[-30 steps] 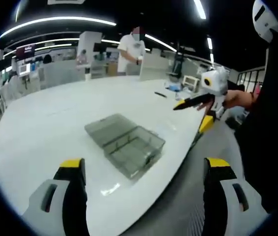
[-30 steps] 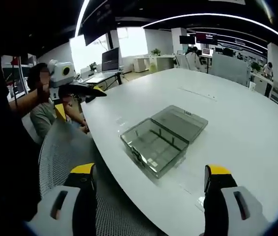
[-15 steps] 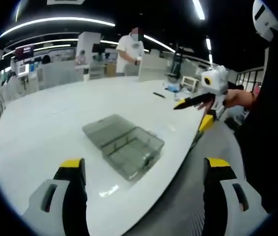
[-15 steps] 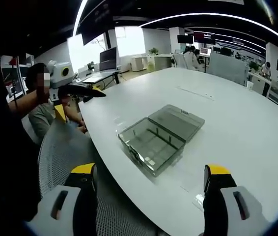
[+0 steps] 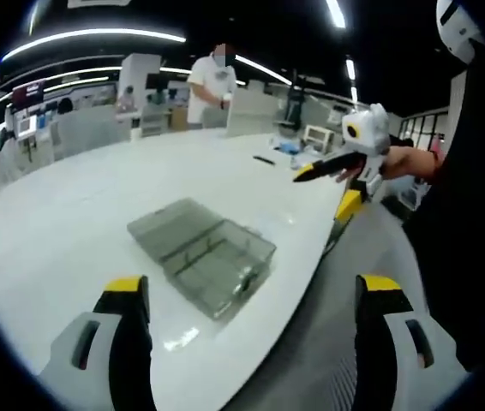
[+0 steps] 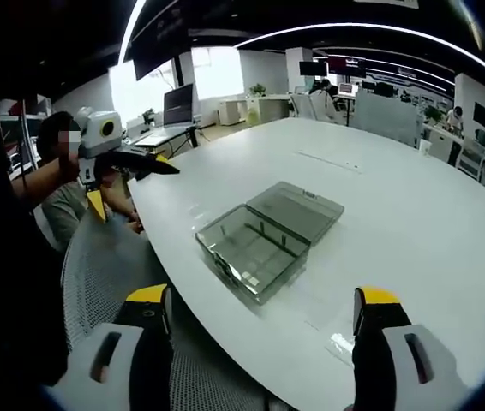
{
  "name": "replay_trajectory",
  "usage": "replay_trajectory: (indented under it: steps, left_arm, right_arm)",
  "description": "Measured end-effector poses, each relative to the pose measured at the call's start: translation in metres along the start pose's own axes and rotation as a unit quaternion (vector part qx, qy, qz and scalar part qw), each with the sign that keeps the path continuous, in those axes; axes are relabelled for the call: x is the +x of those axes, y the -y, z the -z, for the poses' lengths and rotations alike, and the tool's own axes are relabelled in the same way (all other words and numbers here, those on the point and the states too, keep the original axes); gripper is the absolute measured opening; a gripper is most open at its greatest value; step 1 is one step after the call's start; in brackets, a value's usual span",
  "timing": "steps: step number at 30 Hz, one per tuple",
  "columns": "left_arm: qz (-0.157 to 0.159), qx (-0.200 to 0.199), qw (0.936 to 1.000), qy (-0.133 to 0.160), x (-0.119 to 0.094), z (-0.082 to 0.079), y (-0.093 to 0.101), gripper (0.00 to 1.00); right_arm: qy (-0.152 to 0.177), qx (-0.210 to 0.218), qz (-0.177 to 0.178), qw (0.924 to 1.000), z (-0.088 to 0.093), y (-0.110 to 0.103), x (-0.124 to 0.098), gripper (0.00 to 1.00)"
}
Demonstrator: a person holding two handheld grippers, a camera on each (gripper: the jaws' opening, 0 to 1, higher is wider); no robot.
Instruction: Insert the divider into the dual guide fixture by aligning both edges with the guide slots and pushing it downward to the bottom, including one-sided entry, uneven engagement, binding, and posture correction.
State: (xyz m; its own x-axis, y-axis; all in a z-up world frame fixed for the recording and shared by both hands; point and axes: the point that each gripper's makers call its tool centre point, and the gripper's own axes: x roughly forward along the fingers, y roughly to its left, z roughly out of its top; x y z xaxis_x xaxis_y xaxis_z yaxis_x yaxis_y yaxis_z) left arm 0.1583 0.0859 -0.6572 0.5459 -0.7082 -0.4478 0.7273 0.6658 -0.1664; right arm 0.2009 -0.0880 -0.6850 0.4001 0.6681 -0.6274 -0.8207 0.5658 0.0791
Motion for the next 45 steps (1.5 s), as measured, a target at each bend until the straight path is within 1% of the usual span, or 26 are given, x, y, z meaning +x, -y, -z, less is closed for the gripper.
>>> replay_trajectory:
  steps: [6, 10, 13, 15, 18, 22, 24, 28, 32, 33, 34, 35, 41, 45]
  left_arm:
    - [0.01, -0.006, 0.9999, 0.011, 0.009, -0.004, -0.004, 0.99]
    - [0.023, -0.003, 0.9997, 0.003, 0.014, -0.001, -0.003, 0.99]
    - [0.026, -0.014, 0.9996, -0.001, 0.017, 0.001, -0.005, 0.99]
    - [0.031, -0.015, 0.9994, 0.006, 0.019, -0.001, -0.004, 0.99]
    - [0.029, -0.019, 0.9993, 0.01, 0.021, -0.004, -0.007, 0.99]
    - [0.037, -0.019, 0.9991, 0.013, 0.025, -0.006, -0.004, 0.99]
    - [0.042, -0.024, 0.9988, 0.007, 0.028, -0.006, -0.003, 0.99]
    - [0.048, -0.016, 0.9986, 0.011, 0.033, -0.008, 0.001, 0.99]
    - [0.055, -0.02, 0.9983, 0.007, 0.037, -0.008, 0.004, 0.99]
    - [0.055, -0.018, 0.9983, 0.006, 0.037, -0.007, 0.005, 0.99]
    - [0.058, -0.018, 0.9981, 0.005, 0.038, -0.007, 0.006, 0.99]
    - [0.06, -0.021, 0.998, 0.004, 0.039, -0.006, 0.007, 0.99]
    - [0.061, -0.025, 0.9978, -0.002, 0.043, -0.003, 0.011, 0.99]
    - [0.06, -0.028, 0.9978, 0.004, 0.045, -0.005, 0.014, 0.99]
  right_arm:
    - [-0.003, 0.007, 0.01, 0.9999, 0.001, 0.006, -0.001, 0.84]
    - [-0.005, 0.015, 0.018, 0.9997, 0.004, 0.01, -0.002, 0.83]
    - [-0.006, 0.02, 0.021, 0.9996, 0.005, 0.013, -0.003, 0.82]
    - [-0.008, 0.023, 0.026, 0.9994, 0.007, 0.016, -0.004, 0.82]
    - [-0.009, 0.028, 0.03, 0.9991, 0.009, 0.02, -0.004, 0.81]
    - [-0.007, 0.034, 0.037, 0.9987, 0.01, 0.025, -0.006, 0.8]
    - [-0.008, 0.037, 0.039, 0.9985, 0.012, 0.027, -0.006, 0.8]
    - [-0.011, 0.04, 0.044, 0.9982, 0.014, 0.032, -0.008, 0.8]
    - [-0.009, 0.049, 0.048, 0.9976, 0.015, 0.039, -0.01, 0.79]
    - [-0.01, 0.047, 0.054, 0.9974, 0.015, 0.042, -0.011, 0.78]
    - [-0.014, 0.037, 0.065, 0.9971, 0.016, 0.047, -0.013, 0.77]
    - [-0.014, 0.034, 0.066, 0.9971, 0.016, 0.048, -0.013, 0.77]
    - [-0.024, 0.052, 0.074, 0.9956, 0.028, 0.062, -0.015, 0.77]
    - [-0.026, 0.058, 0.081, 0.9946, 0.034, 0.073, -0.018, 0.77]
